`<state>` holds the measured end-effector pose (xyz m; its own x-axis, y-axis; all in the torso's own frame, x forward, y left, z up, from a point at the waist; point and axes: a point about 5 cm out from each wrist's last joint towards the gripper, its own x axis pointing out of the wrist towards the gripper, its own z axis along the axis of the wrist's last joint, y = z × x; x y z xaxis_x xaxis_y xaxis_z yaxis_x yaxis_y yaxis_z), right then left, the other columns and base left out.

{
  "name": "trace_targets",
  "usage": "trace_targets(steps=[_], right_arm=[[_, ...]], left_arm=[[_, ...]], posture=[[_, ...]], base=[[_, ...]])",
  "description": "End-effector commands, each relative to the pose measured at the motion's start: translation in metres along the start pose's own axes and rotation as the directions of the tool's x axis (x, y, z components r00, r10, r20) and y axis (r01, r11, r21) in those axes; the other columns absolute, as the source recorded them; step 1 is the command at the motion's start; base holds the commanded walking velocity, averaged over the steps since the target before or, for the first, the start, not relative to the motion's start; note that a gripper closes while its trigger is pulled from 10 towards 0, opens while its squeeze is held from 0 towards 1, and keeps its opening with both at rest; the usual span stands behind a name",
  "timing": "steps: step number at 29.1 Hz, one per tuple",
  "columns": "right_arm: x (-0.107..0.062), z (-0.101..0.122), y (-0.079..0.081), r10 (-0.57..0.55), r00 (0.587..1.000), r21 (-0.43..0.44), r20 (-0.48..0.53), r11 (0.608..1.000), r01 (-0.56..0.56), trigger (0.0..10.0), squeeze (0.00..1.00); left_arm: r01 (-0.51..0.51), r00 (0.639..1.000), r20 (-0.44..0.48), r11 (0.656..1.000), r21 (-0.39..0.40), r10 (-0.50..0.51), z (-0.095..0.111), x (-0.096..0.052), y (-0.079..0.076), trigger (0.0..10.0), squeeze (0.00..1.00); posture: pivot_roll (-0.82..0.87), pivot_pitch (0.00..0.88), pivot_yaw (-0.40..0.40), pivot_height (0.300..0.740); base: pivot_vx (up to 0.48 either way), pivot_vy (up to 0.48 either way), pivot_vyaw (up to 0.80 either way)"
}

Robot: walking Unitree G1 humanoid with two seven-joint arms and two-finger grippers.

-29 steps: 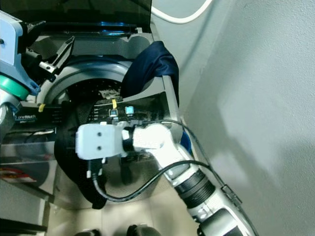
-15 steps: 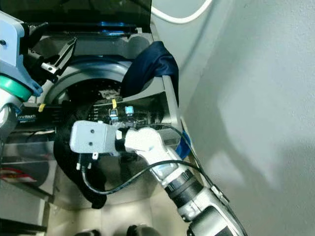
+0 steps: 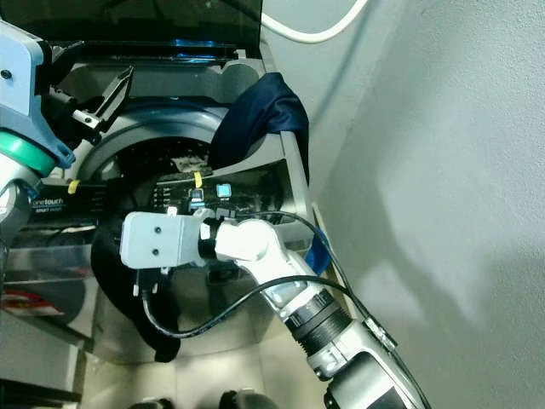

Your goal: Clothes washing

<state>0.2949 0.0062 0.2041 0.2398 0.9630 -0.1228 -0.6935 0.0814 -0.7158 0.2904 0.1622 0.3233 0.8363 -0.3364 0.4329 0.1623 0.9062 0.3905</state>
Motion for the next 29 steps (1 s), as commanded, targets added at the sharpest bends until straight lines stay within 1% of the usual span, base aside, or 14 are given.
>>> trace_targets(steps=[1,2,5,17,18,19,20,21,22,23,26,28,29], right_arm=[[0.000,-0.009,0.014,0.072,0.997,0.034,-0.035,0.997,-0.071,0.2,0.00],[-0.001,-0.009,0.016,0.095,0.995,0.038,-0.032,0.995,-0.094,0.0,0.00],[-0.004,-0.011,0.022,0.149,0.988,0.047,-0.036,0.988,-0.147,0.0,0.00],[-0.004,-0.011,0.022,0.159,0.987,0.053,-0.026,0.986,-0.158,0.0,0.00],[-0.003,-0.008,0.016,0.118,0.993,0.061,-0.008,0.991,-0.117,1.6,0.00],[-0.003,-0.006,0.013,0.087,0.996,0.068,0.005,0.994,-0.087,1.6,0.00],[-0.003,-0.005,0.010,0.069,0.998,0.074,0.013,0.995,-0.069,10.0,0.00],[-0.002,-0.002,0.002,0.006,1.000,0.082,0.030,0.997,-0.008,10.0,0.00],[-0.001,0.000,-0.003,-0.034,0.999,0.087,0.041,0.996,0.030,10.0,0.00],[-0.003,0.004,-0.006,-0.047,0.997,0.094,0.055,0.995,0.041,10.0,1.00],[-0.007,0.009,-0.008,-0.030,0.996,0.103,0.082,0.994,0.022,10.0,1.00],[-0.007,0.009,-0.008,-0.030,0.996,0.103,0.082,0.994,0.022,10.0,1.00],[-0.009,0.013,-0.007,-0.014,0.995,0.103,0.098,0.995,0.004,10.0,1.00]], left_arm=[[-0.001,1.000,-0.014,1.000,-0.003,0.001,-0.003,-0.003,0.000,10.0,0.00],[-0.001,1.000,-0.014,1.000,-0.004,0.001,-0.003,-0.003,0.000,10.0,0.00],[-0.001,1.000,-0.013,1.000,-0.007,0.001,-0.004,-0.003,0.000,10.0,0.00],[-0.002,1.000,-0.009,1.000,-0.006,0.002,-0.003,-0.003,-0.001,10.0,0.00],[-0.002,1.000,-0.010,1.000,-0.005,0.002,-0.003,-0.003,0.000,10.0,0.00],[-0.003,1.000,-0.010,1.000,-0.005,0.003,-0.003,-0.003,0.000,10.0,0.00],[-0.003,1.000,-0.010,1.000,-0.005,0.003,-0.003,-0.003,0.000,10.0,0.00],[-0.004,1.000,-0.010,1.000,-0.005,0.003,-0.003,-0.003,0.000,10.0,0.00],[-0.004,1.000,-0.009,1.000,-0.006,0.003,-0.003,-0.003,-0.001,10.0,0.00],[-0.003,1.000,-0.009,1.000,-0.006,0.003,-0.003,-0.003,-0.001,10.0,0.00],[-0.003,1.000,-0.009,1.000,-0.006,0.003,-0.004,-0.003,-0.001,10.0,0.00],[-0.003,1.000,-0.009,1.000,-0.006,0.003,-0.004,-0.003,-0.001,10.0,0.00],[-0.003,1.000,-0.010,1.000,-0.006,0.003,-0.004,-0.003,-0.001,10.0,0.00]], posture=[[0.10,0.112,-0.009,0.740],[0.10,0.112,-0.009,0.740],[0.10,0.107,-0.012,0.740],[0.10,0.096,-0.016,0.740],[0.10,0.096,-0.017,0.740],[0.10,0.096,-0.017,0.740],[0.10,0.096,-0.017,0.740],[0.10,0.093,-0.017,0.740],[0.10,0.093,-0.017,0.740],[0.10,0.092,-0.017,0.740],[0.10,0.092,-0.017,0.740],[0.10,0.092,-0.017,0.740],[0.10,0.091,-0.018,0.740]], base=[[0.000,0.000,0.00],[0.000,0.000,0.00],[0.000,0.000,0.00],[0.000,0.000,0.00],[0.000,0.000,0.00],[0.000,0.000,0.00],[0.000,0.000,0.00],[0.000,0.000,0.00],[0.000,0.000,0.00],[0.000,0.000,0.00],[0.000,0.000,0.00],[0.000,0.000,0.00],[0.000,0.000,0.00]])
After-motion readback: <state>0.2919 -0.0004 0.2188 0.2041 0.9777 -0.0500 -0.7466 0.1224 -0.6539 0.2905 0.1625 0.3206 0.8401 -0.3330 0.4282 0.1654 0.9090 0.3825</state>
